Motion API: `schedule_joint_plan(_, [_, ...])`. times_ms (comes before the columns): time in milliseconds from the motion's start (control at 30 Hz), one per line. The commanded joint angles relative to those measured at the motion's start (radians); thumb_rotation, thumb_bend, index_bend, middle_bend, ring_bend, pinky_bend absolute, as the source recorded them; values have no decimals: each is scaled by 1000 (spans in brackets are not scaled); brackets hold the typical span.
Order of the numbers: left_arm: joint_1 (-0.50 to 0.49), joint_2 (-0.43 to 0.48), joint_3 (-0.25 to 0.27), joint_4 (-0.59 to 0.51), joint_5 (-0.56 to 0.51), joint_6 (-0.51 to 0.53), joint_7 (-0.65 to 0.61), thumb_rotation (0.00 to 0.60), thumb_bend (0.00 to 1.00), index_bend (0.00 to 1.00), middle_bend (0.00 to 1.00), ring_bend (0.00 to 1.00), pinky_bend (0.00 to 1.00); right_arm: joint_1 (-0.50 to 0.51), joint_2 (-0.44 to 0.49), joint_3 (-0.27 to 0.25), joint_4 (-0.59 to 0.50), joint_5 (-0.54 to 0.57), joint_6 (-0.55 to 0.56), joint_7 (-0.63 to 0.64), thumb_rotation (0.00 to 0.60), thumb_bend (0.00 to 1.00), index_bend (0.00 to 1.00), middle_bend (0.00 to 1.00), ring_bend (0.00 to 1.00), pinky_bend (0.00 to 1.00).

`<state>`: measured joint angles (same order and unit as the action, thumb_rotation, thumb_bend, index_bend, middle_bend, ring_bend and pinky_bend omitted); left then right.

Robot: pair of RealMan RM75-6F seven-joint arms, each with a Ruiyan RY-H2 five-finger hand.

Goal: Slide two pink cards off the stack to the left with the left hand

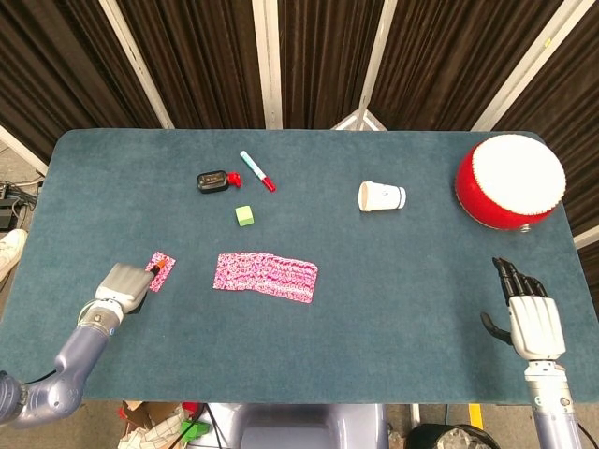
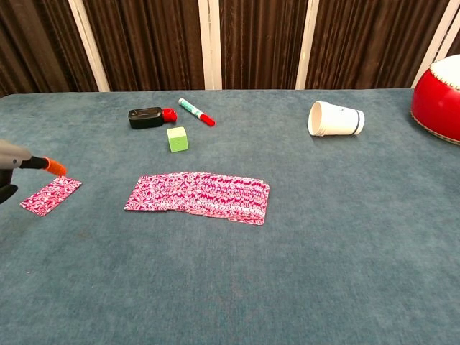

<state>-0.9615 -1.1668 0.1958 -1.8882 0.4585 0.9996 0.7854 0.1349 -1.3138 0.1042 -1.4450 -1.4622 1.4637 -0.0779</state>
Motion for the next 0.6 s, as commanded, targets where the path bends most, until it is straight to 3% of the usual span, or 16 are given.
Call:
schedule_joint_plan(33, [-1, 29, -25, -45, 29, 18, -15, 600, 938, 46, 863, 827, 750, 1, 0, 1, -1, 0, 0, 1, 600, 284, 14, 150, 228, 238])
schedule_joint_plan(300, [-46, -73, -81, 5, 37, -4, 25, 600, 967, 43, 863, 835, 755, 0, 2, 3, -4, 3, 3, 2, 600, 284, 14, 150, 228, 238])
schedule_joint_plan(600, [-115, -205, -107, 97, -84, -23, 117, 600, 967, 40, 863, 835, 755, -2, 2, 6, 3, 8, 3, 9, 600, 284, 14, 150, 228, 238])
